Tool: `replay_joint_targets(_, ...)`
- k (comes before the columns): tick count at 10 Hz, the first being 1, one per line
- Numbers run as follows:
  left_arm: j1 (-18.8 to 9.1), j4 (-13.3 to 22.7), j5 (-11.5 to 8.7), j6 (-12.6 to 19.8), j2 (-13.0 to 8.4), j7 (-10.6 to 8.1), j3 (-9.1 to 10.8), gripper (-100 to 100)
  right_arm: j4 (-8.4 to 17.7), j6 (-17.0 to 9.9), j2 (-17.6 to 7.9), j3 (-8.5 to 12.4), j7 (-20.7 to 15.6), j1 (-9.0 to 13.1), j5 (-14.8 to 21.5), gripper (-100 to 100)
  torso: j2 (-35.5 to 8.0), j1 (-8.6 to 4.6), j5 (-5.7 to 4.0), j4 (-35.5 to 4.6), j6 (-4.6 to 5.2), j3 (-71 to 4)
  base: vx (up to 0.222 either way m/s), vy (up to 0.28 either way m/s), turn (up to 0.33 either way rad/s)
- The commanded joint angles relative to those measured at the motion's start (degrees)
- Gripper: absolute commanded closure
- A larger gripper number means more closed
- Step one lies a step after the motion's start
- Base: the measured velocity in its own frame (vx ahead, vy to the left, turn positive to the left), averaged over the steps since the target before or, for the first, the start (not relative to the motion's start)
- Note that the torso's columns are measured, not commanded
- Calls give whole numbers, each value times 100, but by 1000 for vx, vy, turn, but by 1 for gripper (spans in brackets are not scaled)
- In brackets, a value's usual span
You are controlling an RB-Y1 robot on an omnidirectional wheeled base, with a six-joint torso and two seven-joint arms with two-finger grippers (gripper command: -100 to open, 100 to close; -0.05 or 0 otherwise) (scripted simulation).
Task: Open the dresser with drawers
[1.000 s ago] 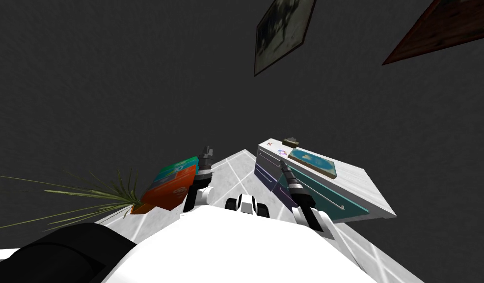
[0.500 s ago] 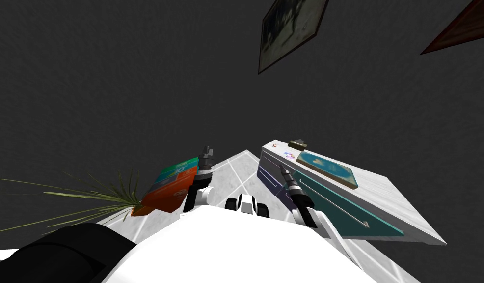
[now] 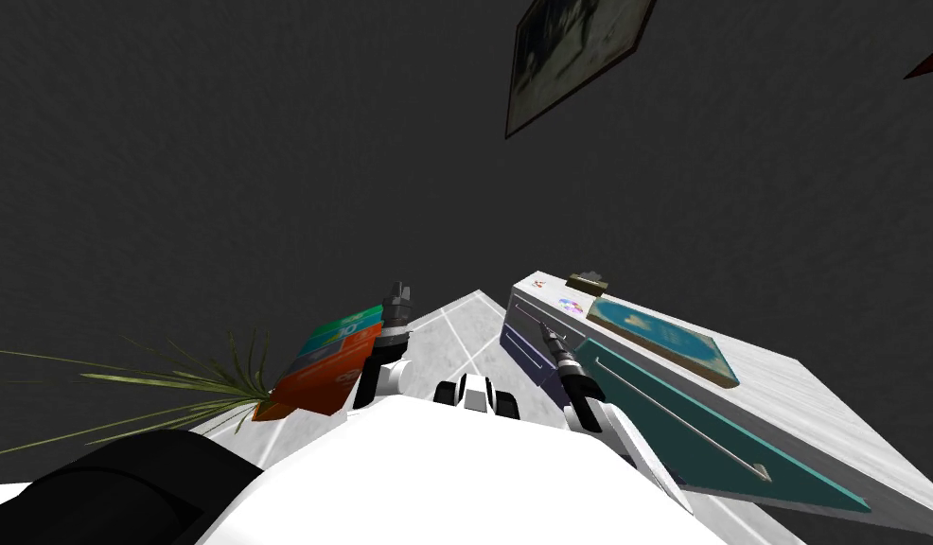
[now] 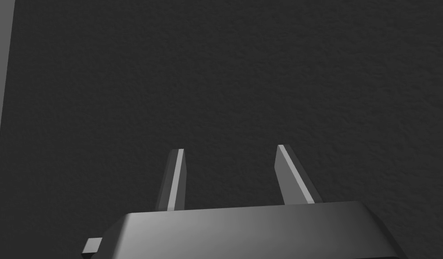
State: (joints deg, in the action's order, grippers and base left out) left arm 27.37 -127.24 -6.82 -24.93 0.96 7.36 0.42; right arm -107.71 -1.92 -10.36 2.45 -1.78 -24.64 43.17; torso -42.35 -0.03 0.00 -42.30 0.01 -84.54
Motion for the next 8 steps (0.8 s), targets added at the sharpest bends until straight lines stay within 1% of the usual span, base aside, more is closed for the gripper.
replay_joint_targets(1, 0, 0, 0, 0, 0, 0, 0, 0, 264, -227, 20, 3, -81, 85, 391, -100, 3, 6, 1, 0, -2, 0, 74, 65, 24)
replay_joint_targets(2, 0, 0, 0, 0, 0, 0, 0, 0, 482, -425, 1, 13, -132, 137, 595, -100, 5, 2, 1, 1, -1, -2, 106, 71, 54)
replay_joint_targets(3, 0, 0, 0, 0, 0, 0, 0, 0, 482, -425, 1, 13, -132, 137, 688, -100, 16, 3, 0, 3, -2, -8, 89, 51, 29)
replay_joint_targets(4, 0, 0, 0, 0, 0, 0, 0, 0, 709, -624, -19, 22, -183, 192, 871, -100, 7, -4, 0, 3, 0, -5, 105, 54, 41)
replay_joint_targets(5, 0, 0, 0, 0, 0, 0, 0, 0, 709, -624, -19, 22, -183, 192, 985, -100, 11, 0, -1, 2, -2, -5, 78, 65, 29)
replay_joint_targets(6, 0, 0, 0, 0, 0, 0, 0, 0, 946, -825, -40, 32, -234, 248, 1169, -100, 0, 6, 1, 0, -1, 0, 83, 91, 58)
replay_joint_targets(7, 0, 0, 0, 0, 0, 0, 0, 0, 946, -825, -40, 32, -234, 248, 1281, -100, 3, 13, 3, 0, -2, 0, 65, 76, 21)
replay_joint_targets(8, 0, 0, 0, 0, 0, 0, 0, 0, 1190, -1027, -63, 41, -285, 306, 1479, -100, -2, 5, 2, 0, 0, 1, 97, 59, 42)
